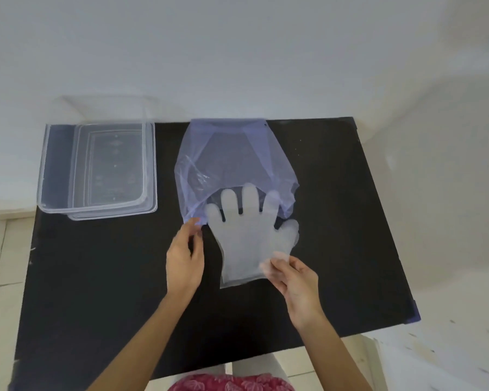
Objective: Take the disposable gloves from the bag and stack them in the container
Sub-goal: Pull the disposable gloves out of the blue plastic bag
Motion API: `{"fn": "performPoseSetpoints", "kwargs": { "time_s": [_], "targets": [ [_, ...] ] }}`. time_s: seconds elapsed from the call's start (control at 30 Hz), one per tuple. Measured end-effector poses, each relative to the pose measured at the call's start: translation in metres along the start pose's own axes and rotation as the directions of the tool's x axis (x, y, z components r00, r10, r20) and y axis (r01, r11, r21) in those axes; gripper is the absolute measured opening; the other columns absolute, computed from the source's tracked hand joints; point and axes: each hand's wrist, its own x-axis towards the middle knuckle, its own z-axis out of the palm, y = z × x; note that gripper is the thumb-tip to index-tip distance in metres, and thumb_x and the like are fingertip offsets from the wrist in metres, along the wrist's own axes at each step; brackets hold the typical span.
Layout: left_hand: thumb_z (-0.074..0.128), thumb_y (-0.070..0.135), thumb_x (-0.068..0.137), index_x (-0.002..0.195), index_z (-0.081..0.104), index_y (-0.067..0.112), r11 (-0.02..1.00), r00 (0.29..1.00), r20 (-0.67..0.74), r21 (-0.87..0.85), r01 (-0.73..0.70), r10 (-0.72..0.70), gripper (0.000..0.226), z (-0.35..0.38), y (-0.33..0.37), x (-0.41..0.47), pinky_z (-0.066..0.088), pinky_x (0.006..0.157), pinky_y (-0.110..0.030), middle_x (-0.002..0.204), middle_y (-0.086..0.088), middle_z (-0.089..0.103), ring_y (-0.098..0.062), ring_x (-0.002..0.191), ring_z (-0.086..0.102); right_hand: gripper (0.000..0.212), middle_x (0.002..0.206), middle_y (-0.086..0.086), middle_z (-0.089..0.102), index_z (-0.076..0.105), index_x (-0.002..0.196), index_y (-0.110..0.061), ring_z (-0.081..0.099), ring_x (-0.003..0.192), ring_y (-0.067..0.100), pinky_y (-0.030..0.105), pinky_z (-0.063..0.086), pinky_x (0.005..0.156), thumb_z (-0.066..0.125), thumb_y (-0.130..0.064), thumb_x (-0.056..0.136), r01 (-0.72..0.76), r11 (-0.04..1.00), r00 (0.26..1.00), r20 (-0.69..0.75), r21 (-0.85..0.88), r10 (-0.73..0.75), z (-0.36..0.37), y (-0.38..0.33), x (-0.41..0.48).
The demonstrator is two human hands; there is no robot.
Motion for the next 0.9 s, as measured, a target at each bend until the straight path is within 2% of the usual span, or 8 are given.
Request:
{"fn": "performPoseSetpoints", "kwargs": {
  "time_s": [0.03, 0.1, 0.2, 0.3, 0.47, 0.6, 0.73, 0.9],
  "targets": [
    [0.047, 0.023, 0.098, 0.121, 0.057, 0.031, 0.991, 0.992, 0.033, -0.059, 0.123, -0.121, 0.027, -0.002, 0.003, -0.015, 0.055, 0.084, -0.037, 0.101, 0.001, 0.069, -0.014, 0.085, 0.066, 0.016, 0.103, 0.017, 0.073, 0.069, 0.103, -0.002, 0.072, 0.098, 0.027, 0.028, 0.061, 0.076, 0.066, -0.003, 0.087, 0.007, 1.0, 1.0, 0.011, -0.001, -0.007, 0.0, 0.0, -0.003],
    [0.046, 0.025, 0.099, 0.119, 0.059, 0.032, 0.902, 0.93, 0.165, -0.238, 0.361, -0.328, 0.025, -0.003, 0.009, -0.035, 0.056, 0.08, -0.034, 0.098, -0.005, 0.071, -0.016, 0.085, 0.069, 0.017, 0.103, 0.014, 0.074, 0.069, 0.103, -0.003, 0.072, 0.097, 0.025, 0.029, 0.06, 0.077, 0.067, -0.004, 0.087, 0.021, 1.0, 0.999, 0.033, -0.021, -0.02, -0.001, -0.001, -0.008],
    [0.051, 0.024, 0.097, 0.12, 0.06, 0.032, 0.689, 0.808, 0.377, -0.427, 0.586, -0.453, 0.026, 0.0, 0.019, -0.05, 0.057, 0.079, -0.034, 0.102, -0.002, 0.073, -0.02, 0.092, 0.071, 0.019, 0.102, 0.012, 0.074, 0.07, 0.104, -0.004, 0.072, 0.097, 0.024, 0.029, 0.06, 0.077, 0.068, -0.005, 0.086, 0.044, 0.997, 0.995, 0.094, -0.062, -0.039, -0.007, -0.001, -0.015],
    [0.059, 0.01, 0.09, 0.127, 0.058, 0.026, 0.636, 0.831, 0.369, -0.535, 0.556, -0.416, 0.041, 0.008, 0.027, -0.062, 0.056, 0.084, -0.04, 0.103, -0.004, 0.075, -0.022, 0.095, 0.071, 0.016, 0.1, 0.011, 0.075, 0.071, 0.101, -0.007, 0.072, 0.095, 0.024, 0.032, 0.06, 0.078, 0.068, -0.008, 0.085, 0.086, 0.978, 0.981, 0.189, -0.188, -0.05, -0.019, -0.003, -0.024],
    [0.055, -0.007, 0.086, 0.132, 0.054, 0.032, 0.746, 0.914, 0.16, -0.534, 0.397, -0.372, 0.06, 0.011, 0.035, -0.079, 0.059, 0.079, -0.033, 0.105, 0.001, 0.072, -0.013, 0.094, 0.071, 0.018, 0.098, 0.004, 0.076, 0.071, 0.102, -0.013, 0.073, 0.091, 0.018, 0.034, 0.061, 0.08, 0.07, -0.011, 0.084, 0.213, 0.915, 0.959, 0.251, -0.342, -0.13, -0.042, -0.004, -0.033],
    [0.052, -0.007, 0.089, 0.13, 0.059, 0.027, 0.84, 0.939, 0.044, -0.432, 0.327, -0.342, 0.053, 0.016, 0.019, -0.106, 0.057, 0.088, -0.036, 0.111, 0.011, 0.067, -0.003, 0.099, 0.065, 0.016, 0.088, 0.005, 0.077, 0.069, 0.097, -0.015, 0.075, 0.079, 0.02, 0.028, 0.061, 0.069, 0.068, -0.004, 0.085, 0.264, 0.884, 0.951, 0.259, -0.385, -0.171, -0.056, 0.007, -0.032],
    [0.052, 0.004, 0.094, 0.132, 0.058, 0.018, 0.885, 0.925, -0.011, -0.297, 0.359, -0.379, 0.041, 0.027, 0.002, -0.129, 0.046, 0.099, -0.03, 0.127, 0.003, 0.061, -0.006, 0.106, 0.056, 0.016, 0.087, 0.002, 0.075, 0.068, 0.092, -0.019, 0.074, 0.077, 0.017, 0.025, 0.061, 0.068, 0.069, -0.004, 0.085, 0.266, 0.821, 0.957, 0.238, -0.505, -0.164, -0.066, 0.028, -0.02],
    [0.052, 0.009, 0.095, 0.134, 0.054, 0.015, 0.913, 0.923, -0.048, -0.179, 0.367, -0.381, 0.039, 0.037, -0.013, -0.143, 0.043, 0.103, -0.035, 0.124, 0.004, 0.06, -0.018, 0.117, 0.058, 0.018, 0.091, 0.001, 0.072, 0.068, 0.101, -0.015, 0.069, 0.081, 0.011, 0.024, 0.06, 0.071, 0.069, -0.008, 0.085, 0.264, 0.75, 0.962, 0.218, -0.606, -0.163, -0.074, 0.051, -0.001]
  ]
}}
